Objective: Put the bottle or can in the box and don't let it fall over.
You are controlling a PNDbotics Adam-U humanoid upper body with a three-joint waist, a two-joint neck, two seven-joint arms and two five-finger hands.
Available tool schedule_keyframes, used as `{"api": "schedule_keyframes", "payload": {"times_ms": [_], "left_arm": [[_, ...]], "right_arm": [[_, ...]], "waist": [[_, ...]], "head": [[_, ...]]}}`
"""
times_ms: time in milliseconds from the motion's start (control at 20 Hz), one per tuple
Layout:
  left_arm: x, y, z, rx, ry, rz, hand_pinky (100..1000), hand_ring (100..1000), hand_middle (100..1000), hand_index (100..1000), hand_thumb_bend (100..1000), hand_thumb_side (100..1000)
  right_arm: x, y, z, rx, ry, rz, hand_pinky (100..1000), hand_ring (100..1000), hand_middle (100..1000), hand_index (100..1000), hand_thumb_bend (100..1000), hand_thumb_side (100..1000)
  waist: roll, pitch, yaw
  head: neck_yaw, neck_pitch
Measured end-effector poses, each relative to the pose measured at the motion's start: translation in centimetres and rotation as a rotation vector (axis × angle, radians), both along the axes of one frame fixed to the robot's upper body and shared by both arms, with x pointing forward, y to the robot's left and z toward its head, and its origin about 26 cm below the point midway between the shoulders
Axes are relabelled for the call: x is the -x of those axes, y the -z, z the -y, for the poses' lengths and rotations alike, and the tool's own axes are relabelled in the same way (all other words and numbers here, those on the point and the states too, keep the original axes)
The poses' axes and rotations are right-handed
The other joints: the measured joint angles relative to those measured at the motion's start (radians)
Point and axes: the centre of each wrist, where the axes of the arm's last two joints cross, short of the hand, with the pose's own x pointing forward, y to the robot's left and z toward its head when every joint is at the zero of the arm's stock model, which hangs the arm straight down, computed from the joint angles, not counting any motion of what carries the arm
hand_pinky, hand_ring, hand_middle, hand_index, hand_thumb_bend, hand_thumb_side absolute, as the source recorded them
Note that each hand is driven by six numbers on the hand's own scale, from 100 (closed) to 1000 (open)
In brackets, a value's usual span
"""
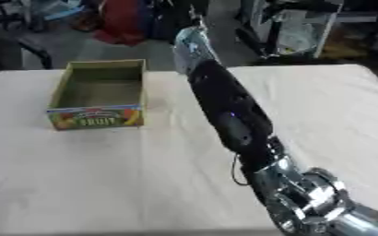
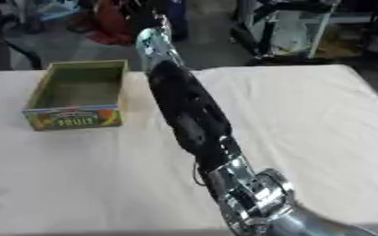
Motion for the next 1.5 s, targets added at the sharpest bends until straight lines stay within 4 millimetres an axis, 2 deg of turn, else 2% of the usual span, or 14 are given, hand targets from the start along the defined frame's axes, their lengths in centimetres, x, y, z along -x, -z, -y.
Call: {"api": "schedule_keyframes", "payload": {"times_ms": [250, 450, 700, 800, 1150, 1300, 1500], "left_arm": [[-1.0, -1.3, 1.2, 0.010, 0.067, 0.040, 512, 294, 341, 953, 526, 1000], [-1.7, -2.5, 2.2, 0.021, 0.112, 0.081, 511, 294, 341, 953, 528, 1000], [-2.2, -3.4, 3.0, 0.025, 0.152, 0.107, 511, 294, 341, 953, 529, 1000], [-2.2, -3.7, 3.3, 0.026, 0.162, 0.113, 512, 293, 340, 953, 529, 1000], [-2.2, -3.8, 3.4, 0.027, 0.167, 0.118, 514, 293, 339, 952, 527, 1000], [-2.1, -3.6, 3.4, 0.025, 0.164, 0.111, 516, 293, 339, 952, 525, 1000], [-1.8, -2.9, 3.1, 0.022, 0.154, 0.089, 517, 292, 339, 952, 525, 1000]], "right_arm": [[0.4, 0.1, -1.0, 0.011, -0.037, 0.026, 560, 304, 266, 1000, 271, 882], [0.6, 2.0, -1.2, 0.017, -0.044, 0.001, 558, 292, 256, 1000, 278, 893], [0.3, 3.8, -1.0, 0.043, -0.032, -0.034, 573, 292, 258, 1000, 274, 915], [0.2, 4.6, -0.9, 0.054, -0.024, -0.051, 581, 290, 256, 1000, 269, 929], [0.0, 9.9, 0.2, 0.106, 0.027, -0.195, 584, 274, 243, 1000, 259, 932], [0.1, 10.5, 0.4, 0.111, 0.034, -0.207, 587, 285, 252, 1000, 252, 921], [-0.1, 10.0, 1.1, 0.116, 0.049, -0.190, 585, 291, 257, 1000, 247, 911]], "waist": [[0.000, 0.025, 0.069], [-0.007, 0.054, 0.120], [-0.021, 0.084, 0.159], [-0.025, 0.090, 0.162], [-0.031, 0.107, 0.144], [-0.030, 0.108, 0.127], [-0.028, 0.107, 0.097]], "head": [[-0.048, 0.000], [-0.084, 0.000], [-0.118, 0.000], [-0.123, 0.000], [-0.120, 0.000], [-0.112, 0.000], [-0.103, 0.000]]}}
